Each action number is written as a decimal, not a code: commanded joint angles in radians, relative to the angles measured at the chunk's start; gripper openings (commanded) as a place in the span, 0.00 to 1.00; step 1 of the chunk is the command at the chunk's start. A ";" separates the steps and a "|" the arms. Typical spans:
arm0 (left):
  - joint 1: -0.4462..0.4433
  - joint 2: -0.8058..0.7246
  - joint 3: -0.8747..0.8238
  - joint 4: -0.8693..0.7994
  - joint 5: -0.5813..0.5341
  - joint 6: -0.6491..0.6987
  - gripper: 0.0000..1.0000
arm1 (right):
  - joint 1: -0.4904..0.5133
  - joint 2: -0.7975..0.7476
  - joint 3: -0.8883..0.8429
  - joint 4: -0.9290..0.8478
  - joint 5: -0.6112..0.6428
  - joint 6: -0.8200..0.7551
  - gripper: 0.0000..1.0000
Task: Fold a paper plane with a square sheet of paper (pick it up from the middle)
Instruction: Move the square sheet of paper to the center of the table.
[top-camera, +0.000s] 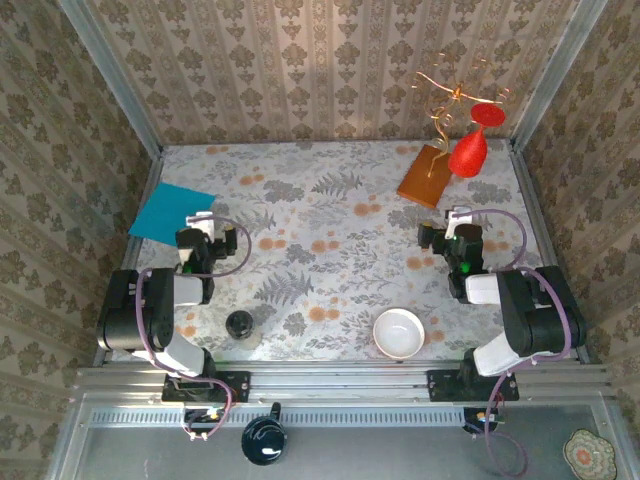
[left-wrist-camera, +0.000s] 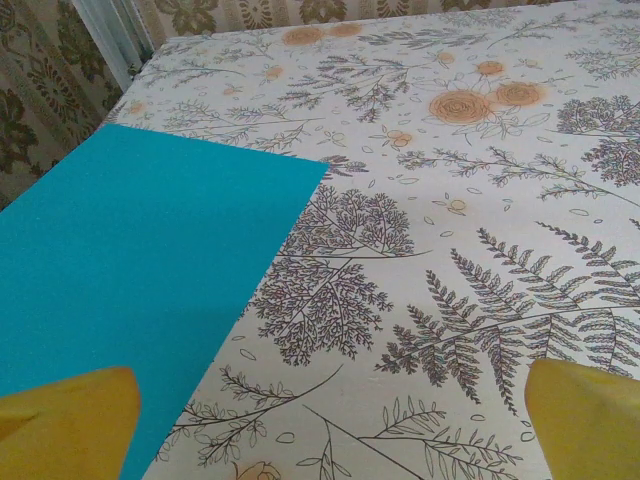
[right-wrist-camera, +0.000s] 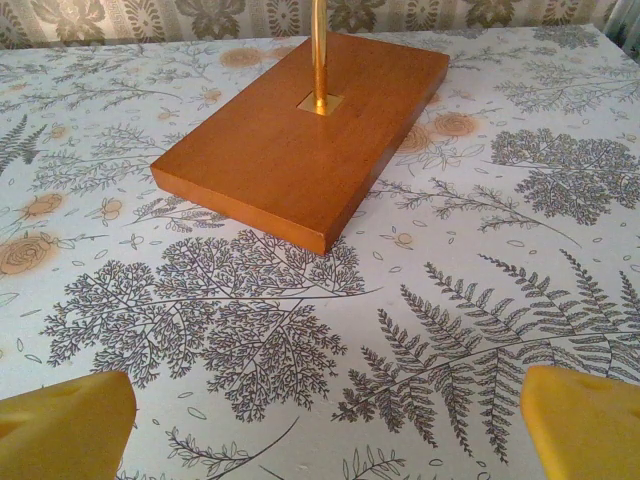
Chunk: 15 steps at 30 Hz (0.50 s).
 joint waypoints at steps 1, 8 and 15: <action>0.001 0.000 0.015 0.028 0.009 0.022 1.00 | -0.005 0.003 0.024 0.014 -0.016 -0.016 1.00; 0.002 0.001 0.017 0.026 0.013 0.020 1.00 | -0.005 0.004 0.025 0.014 -0.017 -0.016 1.00; 0.006 0.000 0.018 0.022 0.016 0.019 1.00 | -0.007 0.006 0.028 0.008 -0.019 -0.015 1.00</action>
